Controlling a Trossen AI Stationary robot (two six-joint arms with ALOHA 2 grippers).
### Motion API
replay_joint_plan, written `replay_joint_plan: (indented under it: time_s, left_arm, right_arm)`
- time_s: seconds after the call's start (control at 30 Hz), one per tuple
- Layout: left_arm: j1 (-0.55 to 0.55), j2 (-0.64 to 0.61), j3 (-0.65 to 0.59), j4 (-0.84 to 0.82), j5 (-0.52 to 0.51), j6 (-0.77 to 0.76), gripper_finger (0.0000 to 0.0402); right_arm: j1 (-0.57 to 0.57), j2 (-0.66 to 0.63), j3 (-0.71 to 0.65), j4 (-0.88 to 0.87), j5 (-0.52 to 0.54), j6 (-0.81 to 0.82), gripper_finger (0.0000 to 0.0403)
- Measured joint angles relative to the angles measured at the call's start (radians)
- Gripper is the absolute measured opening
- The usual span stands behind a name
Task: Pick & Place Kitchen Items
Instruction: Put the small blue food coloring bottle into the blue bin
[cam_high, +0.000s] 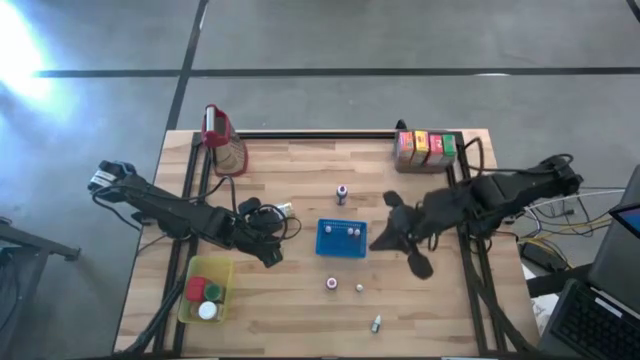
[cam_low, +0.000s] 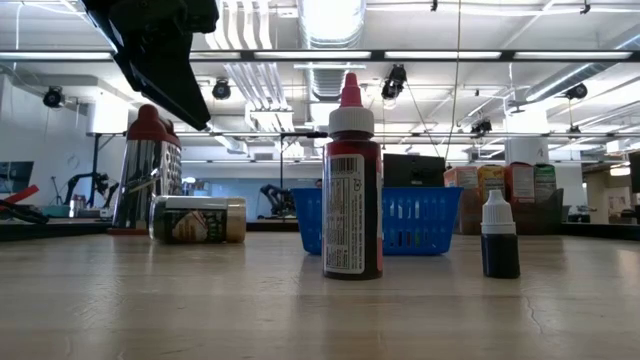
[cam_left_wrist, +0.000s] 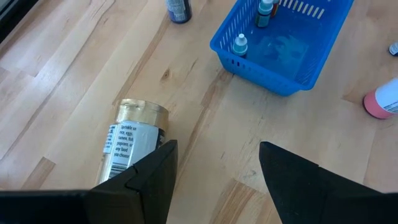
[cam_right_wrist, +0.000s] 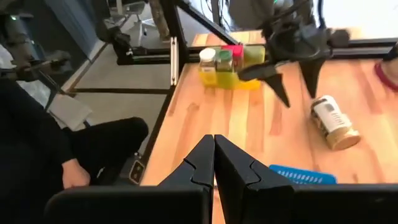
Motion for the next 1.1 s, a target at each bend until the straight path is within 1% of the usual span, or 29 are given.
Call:
replay_joint_plan:
  time_s: [0.17,0.37,0.43,0.63,0.8,0.87,0.93,1.1]
  left_arm:
    - [0.000,0.000,0.000,0.000,0.000,0.000,0.0232]
    - [0.000,0.000,0.000,0.001,0.000,0.000,0.0232]
    - [0.000,0.000,0.000,0.001,0.000,0.000,0.0232]
    - [0.000,0.000,0.000,0.002,0.000,0.000,0.0232]
    - [0.000,0.000,0.000,0.002,0.000,0.000,0.0232]
    - [0.000,0.000,0.000,0.002,0.000,0.000,0.0232]
    - [0.000,0.000,0.000,0.002,0.000,0.000,0.0232]
    - [0.000,0.000,0.000,0.002,0.000,0.000,0.0232]
  right_arm:
    - [0.082,0.034,-0.001,-0.075,0.100,0.072,0.0008]
    - [0.143,0.100,-0.001,-0.206,0.180,0.200,0.0008]
    - [0.157,0.134,-0.001,-0.238,0.182,0.245,0.0008]
    - [0.184,0.246,-0.002,-0.306,0.173,0.311,0.0008]
    - [0.182,0.334,-0.002,-0.321,0.098,0.345,0.0010]
    - [0.180,0.364,-0.002,-0.321,0.076,0.342,0.0018]
    - [0.180,0.393,-0.002,-0.320,0.073,0.332,0.0035]
    - [0.172,0.460,-0.002,-0.313,0.072,0.296,0.0100]
